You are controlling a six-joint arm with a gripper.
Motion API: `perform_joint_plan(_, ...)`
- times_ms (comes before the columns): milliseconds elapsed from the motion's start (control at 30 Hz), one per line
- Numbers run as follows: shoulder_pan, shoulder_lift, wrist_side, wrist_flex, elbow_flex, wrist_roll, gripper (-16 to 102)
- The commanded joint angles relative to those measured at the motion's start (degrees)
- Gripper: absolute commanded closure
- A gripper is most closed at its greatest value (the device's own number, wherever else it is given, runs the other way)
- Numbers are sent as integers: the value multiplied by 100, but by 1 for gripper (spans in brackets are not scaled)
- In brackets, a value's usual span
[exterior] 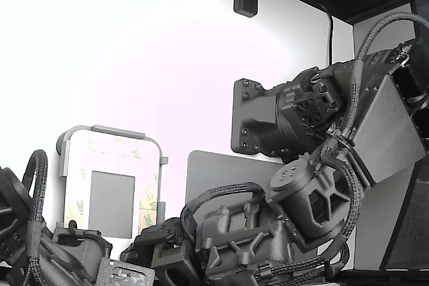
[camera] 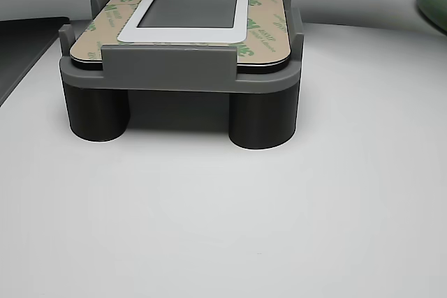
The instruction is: Peel off protective film from adhesive tape.
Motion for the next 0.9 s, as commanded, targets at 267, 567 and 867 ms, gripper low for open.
perform_joint_plan(267,-70,167,9,114,-149,97,97)
perform_joint_plan(567,-62,167,0,220,-237,114,97)
perform_joint_plan(867,-70,158,-35,290,-325,88,97)
